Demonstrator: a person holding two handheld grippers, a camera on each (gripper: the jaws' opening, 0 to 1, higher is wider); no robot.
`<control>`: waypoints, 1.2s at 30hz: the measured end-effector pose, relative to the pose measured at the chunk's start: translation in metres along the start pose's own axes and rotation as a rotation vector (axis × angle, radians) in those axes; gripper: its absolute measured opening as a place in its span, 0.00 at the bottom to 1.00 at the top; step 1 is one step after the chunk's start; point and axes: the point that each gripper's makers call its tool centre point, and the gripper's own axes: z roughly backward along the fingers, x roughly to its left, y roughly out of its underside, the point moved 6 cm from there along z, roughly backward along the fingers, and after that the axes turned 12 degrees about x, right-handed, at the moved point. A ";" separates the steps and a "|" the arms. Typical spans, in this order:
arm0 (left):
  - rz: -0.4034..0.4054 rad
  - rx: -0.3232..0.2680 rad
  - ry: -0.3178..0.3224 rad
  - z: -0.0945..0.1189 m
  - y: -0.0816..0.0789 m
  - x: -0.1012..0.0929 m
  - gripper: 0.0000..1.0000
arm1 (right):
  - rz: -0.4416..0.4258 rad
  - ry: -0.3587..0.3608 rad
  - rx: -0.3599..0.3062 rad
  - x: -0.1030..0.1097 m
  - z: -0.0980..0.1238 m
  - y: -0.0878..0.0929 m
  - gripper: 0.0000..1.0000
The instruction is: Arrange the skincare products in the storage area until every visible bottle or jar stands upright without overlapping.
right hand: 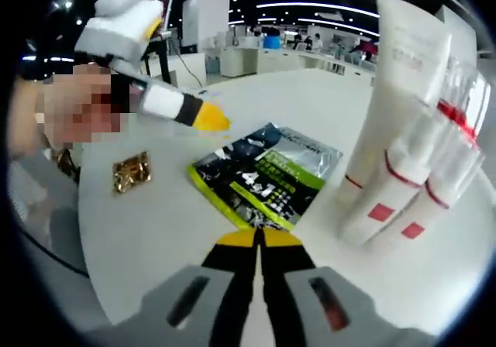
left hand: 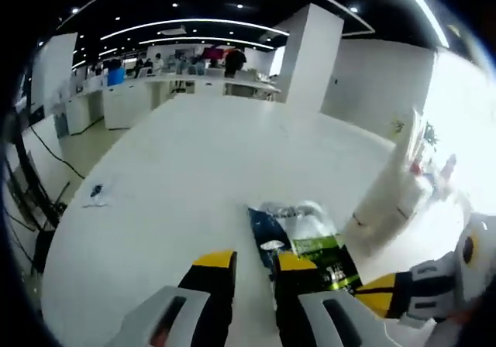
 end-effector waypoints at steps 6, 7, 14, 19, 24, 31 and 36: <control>-0.133 -0.122 -0.036 0.056 -0.023 0.011 0.20 | -0.014 0.029 0.053 -0.003 0.005 -0.002 0.04; -0.142 -0.125 -0.042 0.066 -0.022 0.015 0.20 | -0.014 0.049 0.006 -0.005 0.008 -0.006 0.04; -0.253 0.103 0.028 0.097 0.019 0.040 0.14 | -0.091 -0.133 -0.077 0.018 0.016 -0.020 0.11; -0.263 0.333 0.083 0.095 0.065 0.051 0.01 | -0.128 -0.321 -0.075 0.051 0.015 -0.025 0.13; -0.237 0.423 0.168 0.082 0.085 0.048 0.01 | -0.084 -0.420 -0.080 0.082 0.014 -0.034 0.17; -0.316 0.508 0.157 0.072 0.094 0.053 0.01 | -0.030 -0.456 -0.039 0.102 0.007 -0.036 0.17; -0.349 0.494 0.152 0.064 0.095 0.055 0.01 | 0.001 -0.442 0.040 0.114 -0.005 -0.030 0.17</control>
